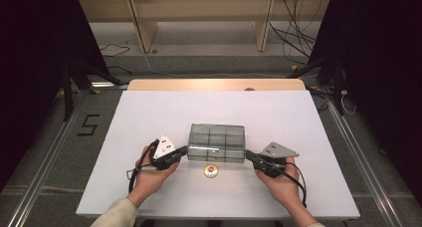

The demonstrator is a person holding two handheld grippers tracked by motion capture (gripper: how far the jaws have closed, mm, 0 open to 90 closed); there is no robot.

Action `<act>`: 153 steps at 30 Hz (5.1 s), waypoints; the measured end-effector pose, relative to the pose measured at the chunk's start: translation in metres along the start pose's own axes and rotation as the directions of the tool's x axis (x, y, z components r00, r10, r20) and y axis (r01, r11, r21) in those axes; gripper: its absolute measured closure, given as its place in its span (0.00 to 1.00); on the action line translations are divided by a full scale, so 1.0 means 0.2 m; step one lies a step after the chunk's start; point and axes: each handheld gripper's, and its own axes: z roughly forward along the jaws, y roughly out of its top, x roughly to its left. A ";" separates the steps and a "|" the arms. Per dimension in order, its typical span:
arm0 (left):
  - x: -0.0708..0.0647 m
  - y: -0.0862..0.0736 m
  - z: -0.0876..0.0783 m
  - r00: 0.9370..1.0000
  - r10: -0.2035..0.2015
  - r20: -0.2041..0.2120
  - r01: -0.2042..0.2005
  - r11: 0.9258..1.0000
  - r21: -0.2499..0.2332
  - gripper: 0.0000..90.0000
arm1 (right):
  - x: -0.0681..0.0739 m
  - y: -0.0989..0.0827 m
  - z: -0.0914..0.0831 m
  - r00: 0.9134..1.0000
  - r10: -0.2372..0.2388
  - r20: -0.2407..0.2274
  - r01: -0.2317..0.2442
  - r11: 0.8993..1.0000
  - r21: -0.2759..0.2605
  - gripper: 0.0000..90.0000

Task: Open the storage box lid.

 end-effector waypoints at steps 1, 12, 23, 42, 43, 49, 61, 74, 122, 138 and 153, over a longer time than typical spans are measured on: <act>0.00 0.00 0.00 1.000 -0.004 0.000 0.004 1.000 0.000 0.99 | 0.00 0.00 0.00 1.000 -0.002 0.001 0.002 1.000 0.000 1.00; 0.02 0.02 0.02 1.000 0.000 -0.008 0.000 1.000 -0.007 0.99 | -0.02 0.02 0.04 1.000 0.001 0.019 -0.001 1.000 -0.004 1.00; 0.02 0.02 0.04 1.000 -0.008 -0.012 0.008 1.000 -0.011 0.99 | -0.03 0.03 0.06 1.000 0.006 0.027 -0.006 1.000 -0.004 1.00; 0.06 0.04 0.08 0.999 -0.016 -0.029 0.016 1.000 -0.011 0.99 | -0.07 0.05 0.10 0.999 0.016 0.048 -0.016 1.000 0.002 1.00; 0.06 0.04 0.08 0.999 -0.015 -0.031 0.015 1.000 -0.012 0.99 | -0.07 0.05 0.11 0.999 0.015 0.048 -0.015 1.000 0.003 1.00; 0.07 0.04 0.09 0.999 -0.022 -0.032 0.022 1.000 -0.018 0.99 | -0.07 0.06 0.12 0.998 0.006 0.055 -0.007 1.000 0.006 1.00; 0.08 0.06 0.11 0.999 -0.025 -0.035 0.024 0.999 -0.023 0.99 | -0.08 0.07 0.14 0.998 0.011 0.061 -0.011 1.000 0.001 1.00; 0.10 0.08 0.12 0.999 -0.033 -0.039 0.032 0.999 -0.030 0.99 | -0.09 0.10 0.15 0.997 0.009 0.072 -0.009 1.000 0.002 1.00; 0.17 0.13 0.23 0.996 -0.071 -0.047 0.070 0.997 -0.017 0.99 | -0.16 0.13 0.25 0.992 0.029 0.122 -0.030 1.000 0.009 1.00; 0.18 0.15 0.26 0.994 -0.091 -0.054 0.090 0.996 -0.018 0.99 | -0.17 0.15 0.27 0.990 0.025 0.142 -0.026 1.000 0.005 1.00; 0.20 0.17 0.29 0.993 -0.099 -0.067 0.098 0.995 -0.024 0.99 | -0.17 0.16 0.29 0.986 0.015 0.167 -0.014 1.000 -0.005 1.00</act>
